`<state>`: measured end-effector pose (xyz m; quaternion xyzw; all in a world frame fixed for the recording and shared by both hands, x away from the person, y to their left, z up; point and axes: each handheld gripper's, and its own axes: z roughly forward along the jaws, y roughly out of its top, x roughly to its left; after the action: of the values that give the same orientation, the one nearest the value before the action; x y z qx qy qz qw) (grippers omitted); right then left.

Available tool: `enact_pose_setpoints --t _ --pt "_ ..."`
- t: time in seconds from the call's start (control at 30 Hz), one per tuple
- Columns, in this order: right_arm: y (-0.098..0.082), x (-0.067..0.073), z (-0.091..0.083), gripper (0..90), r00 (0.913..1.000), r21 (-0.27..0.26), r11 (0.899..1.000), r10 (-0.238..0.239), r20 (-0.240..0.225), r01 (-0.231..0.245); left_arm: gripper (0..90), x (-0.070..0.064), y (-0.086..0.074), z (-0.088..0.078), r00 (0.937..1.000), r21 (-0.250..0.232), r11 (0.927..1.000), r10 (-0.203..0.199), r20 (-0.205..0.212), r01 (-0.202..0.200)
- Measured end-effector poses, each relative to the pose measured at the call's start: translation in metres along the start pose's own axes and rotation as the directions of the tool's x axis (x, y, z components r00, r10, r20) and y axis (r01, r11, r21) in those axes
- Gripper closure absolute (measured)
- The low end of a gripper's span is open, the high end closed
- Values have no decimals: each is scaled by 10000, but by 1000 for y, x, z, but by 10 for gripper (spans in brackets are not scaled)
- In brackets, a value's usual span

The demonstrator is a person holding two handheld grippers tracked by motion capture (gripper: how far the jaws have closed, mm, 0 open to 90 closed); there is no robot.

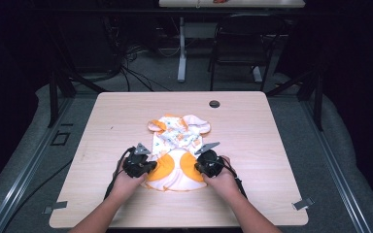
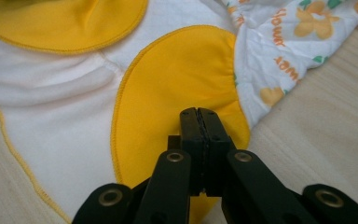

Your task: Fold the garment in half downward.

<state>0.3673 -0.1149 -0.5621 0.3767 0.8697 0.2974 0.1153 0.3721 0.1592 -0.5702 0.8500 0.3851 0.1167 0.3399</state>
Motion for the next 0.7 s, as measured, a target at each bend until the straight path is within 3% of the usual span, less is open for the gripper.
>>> enact_pose_setpoints --t 0.2,0.5,0.7 --pt "-2 0 0 900 9998 238 9996 -117 -189 121 898 -1 -5 -2 9997 -24 9999 159 181 -159" --pt "-14 7 -6 900 9980 70 9998 -161 -618 166 898 -8 -18 -12 9965 71 9986 510 656 -516" --pt "-24 16 -13 900 9953 88 9982 -583 -778 592 899 -15 -30 -20 9934 -18 9990 450 1056 -450"
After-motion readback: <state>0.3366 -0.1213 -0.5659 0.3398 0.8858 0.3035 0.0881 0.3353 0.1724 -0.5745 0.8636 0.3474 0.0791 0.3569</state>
